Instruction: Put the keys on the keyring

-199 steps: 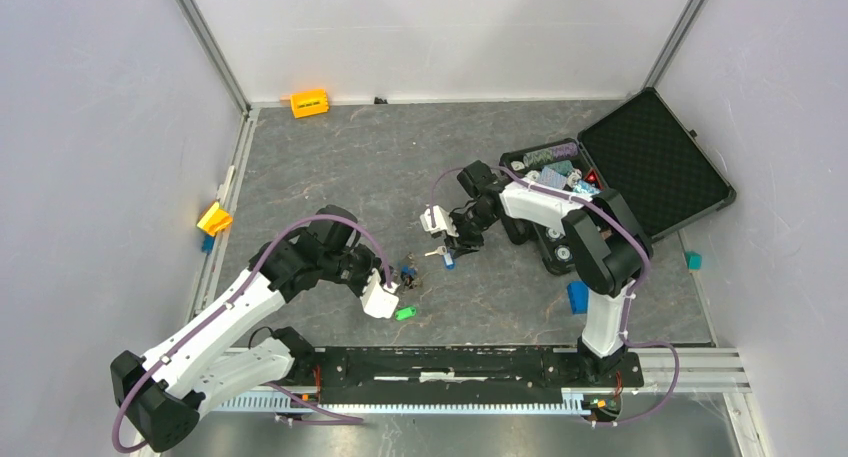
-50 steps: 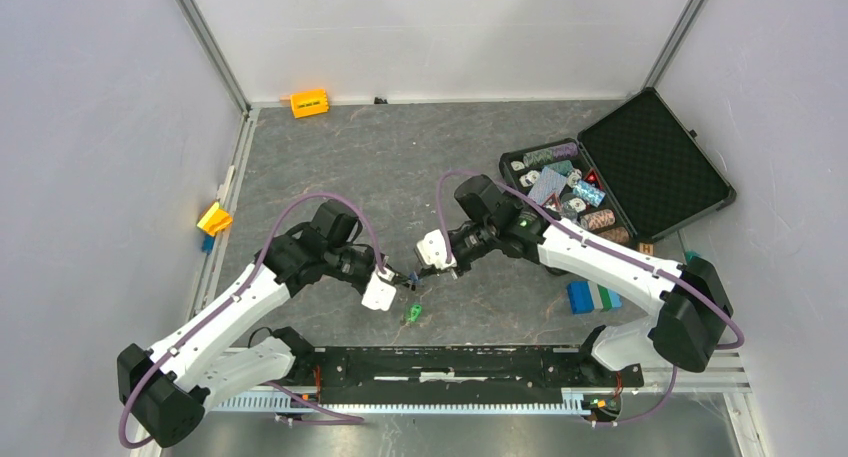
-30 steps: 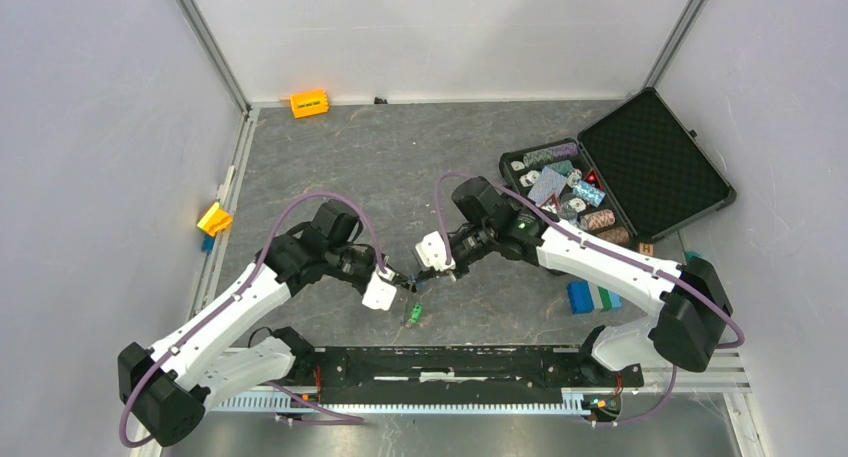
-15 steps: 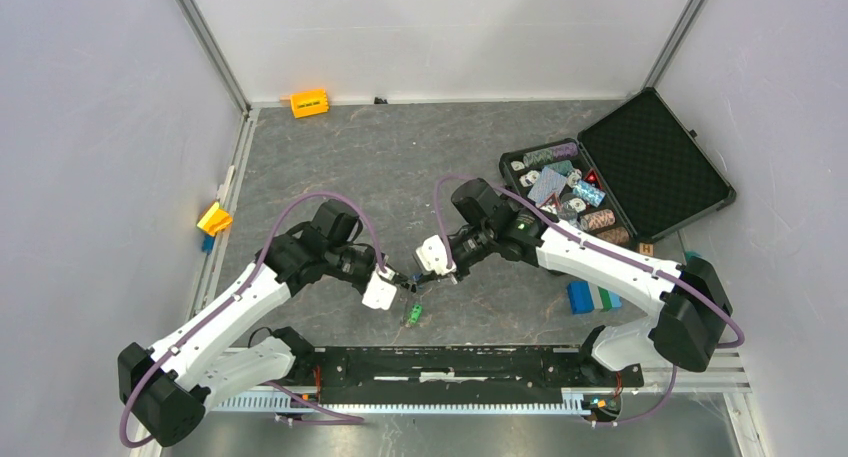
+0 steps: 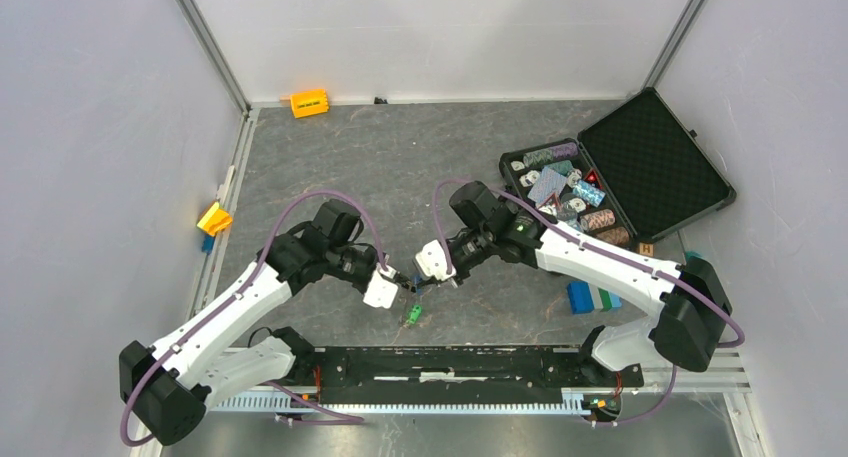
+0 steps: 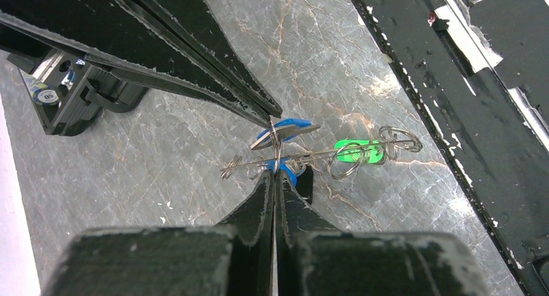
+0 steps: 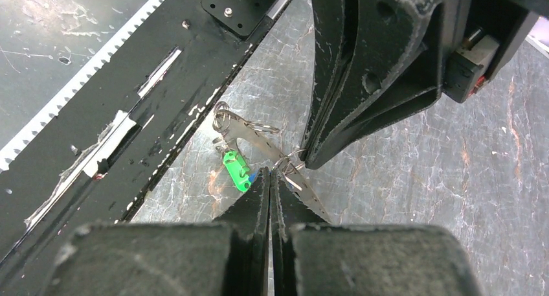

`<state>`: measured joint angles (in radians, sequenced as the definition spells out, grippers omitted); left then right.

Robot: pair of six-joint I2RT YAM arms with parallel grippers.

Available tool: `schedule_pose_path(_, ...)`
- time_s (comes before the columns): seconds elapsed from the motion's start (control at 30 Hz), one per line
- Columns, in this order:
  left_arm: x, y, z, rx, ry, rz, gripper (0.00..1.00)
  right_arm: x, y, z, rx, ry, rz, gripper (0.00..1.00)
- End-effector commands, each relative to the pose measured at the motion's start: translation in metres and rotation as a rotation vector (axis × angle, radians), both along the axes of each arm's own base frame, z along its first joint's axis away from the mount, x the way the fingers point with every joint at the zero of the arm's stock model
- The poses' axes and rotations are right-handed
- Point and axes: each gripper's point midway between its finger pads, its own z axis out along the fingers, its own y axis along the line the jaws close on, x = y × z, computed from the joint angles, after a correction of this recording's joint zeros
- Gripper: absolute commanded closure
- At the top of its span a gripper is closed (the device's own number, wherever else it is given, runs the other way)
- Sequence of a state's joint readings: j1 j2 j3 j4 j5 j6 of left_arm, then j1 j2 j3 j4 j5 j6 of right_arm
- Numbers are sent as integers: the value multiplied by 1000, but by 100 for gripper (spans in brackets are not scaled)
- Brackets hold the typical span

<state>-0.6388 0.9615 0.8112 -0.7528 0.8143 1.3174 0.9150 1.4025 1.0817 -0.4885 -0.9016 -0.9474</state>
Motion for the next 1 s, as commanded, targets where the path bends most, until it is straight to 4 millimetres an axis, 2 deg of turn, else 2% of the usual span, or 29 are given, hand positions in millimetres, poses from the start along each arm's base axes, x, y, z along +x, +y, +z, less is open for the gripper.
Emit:
schedule_pose_path(0.0, 11, -8, 19, -48, -20, 27, 98, -7, 3, 3, 1, -16, 22, 100)
schedule_pose_path(0.4, 23, -11, 29, -111, 23, 124, 98, -1, -1, 4, -3, -86, -7, 100)
schedule_pose_path(0.73, 24, -6, 35, -141, 42, 141, 98, 3, -3, 6, -2, -116, -34, 100)
schedule_pose_path(0.97, 26, -8, 38, -154, 64, 144, 98, 8, 6, 18, 6, -90, -59, 100)
